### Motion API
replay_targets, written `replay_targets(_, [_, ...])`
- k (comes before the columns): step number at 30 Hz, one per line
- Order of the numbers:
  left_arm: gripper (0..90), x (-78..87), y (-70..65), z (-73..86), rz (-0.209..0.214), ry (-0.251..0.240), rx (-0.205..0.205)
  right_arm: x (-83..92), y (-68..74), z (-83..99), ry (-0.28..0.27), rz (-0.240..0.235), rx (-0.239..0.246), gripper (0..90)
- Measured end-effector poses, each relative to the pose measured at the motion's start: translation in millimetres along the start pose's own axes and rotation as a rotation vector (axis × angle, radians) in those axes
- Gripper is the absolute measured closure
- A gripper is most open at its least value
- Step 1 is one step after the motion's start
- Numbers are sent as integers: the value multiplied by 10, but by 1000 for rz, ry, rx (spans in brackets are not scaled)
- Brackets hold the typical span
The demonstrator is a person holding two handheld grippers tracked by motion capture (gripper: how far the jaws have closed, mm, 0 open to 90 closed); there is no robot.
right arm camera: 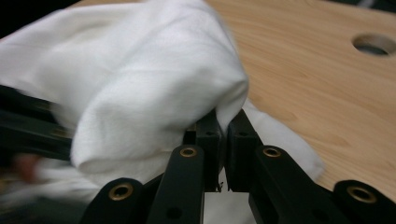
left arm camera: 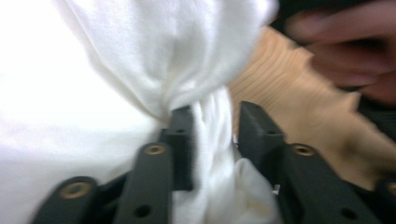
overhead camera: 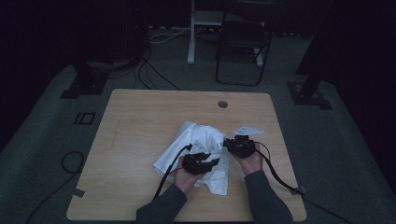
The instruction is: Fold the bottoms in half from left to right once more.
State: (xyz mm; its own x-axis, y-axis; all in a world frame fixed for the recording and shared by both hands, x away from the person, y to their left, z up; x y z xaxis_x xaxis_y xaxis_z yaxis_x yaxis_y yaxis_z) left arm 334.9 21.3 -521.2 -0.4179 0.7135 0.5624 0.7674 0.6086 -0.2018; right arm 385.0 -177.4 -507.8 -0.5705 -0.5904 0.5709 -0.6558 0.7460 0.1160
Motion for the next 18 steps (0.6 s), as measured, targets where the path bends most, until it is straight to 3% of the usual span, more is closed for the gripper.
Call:
replay_targets(4, [591,394,-116,-167,39,-73,-26,-44,-139,52,25,37,-37,857])
replay_targets(6, [568,678,-128,-274,37,-144,-49,-55,-218,84,34,39,-65,855])
replay_targets(8, [564,884,-73,-351,-8,-195,-62,-67,-282,118,48,46,-82,852])
replay_targets(9, [565,884,-73,-351,-8,-195,-62,-74,-302,132,53,48,-86,851])
replay_targets(10, [565,1068,118,-421,-88,-217,-49,-90,-333,155,61,48,-98,849])
replay_targets(13, [588,1059,388,-409,-124,-152,-5,-121,-372,188,71,47,-113,844])
replay_targets(15, [600,932,506,-341,-155,-92,2,-147,-388,200,74,43,-118,841])
replay_targets(16, [614,832,561,-287,-151,-50,7,-157,-391,202,76,43,-121,840])
replay_targets(17, [616,832,561,-287,-151,-50,7,-169,-396,205,77,42,-122,838])
replay_targets(18, [617,624,621,-146,-139,15,28,-181,-400,208,81,42,-125,835])
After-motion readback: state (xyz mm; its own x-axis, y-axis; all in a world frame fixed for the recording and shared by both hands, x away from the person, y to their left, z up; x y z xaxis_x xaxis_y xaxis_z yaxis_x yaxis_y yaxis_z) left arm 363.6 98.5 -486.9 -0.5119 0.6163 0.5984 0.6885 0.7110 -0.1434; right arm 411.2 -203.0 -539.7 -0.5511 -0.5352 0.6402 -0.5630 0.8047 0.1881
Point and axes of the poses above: each handheld gripper's, and its own axes: x roughly backward along the jaws, z roughly out of its underside, y roughly to its left, the point moved 1 cm from there along -x, roughly forward along the jaws, and after that the axes turned 3 degrees about y, right-handed, at the moved point
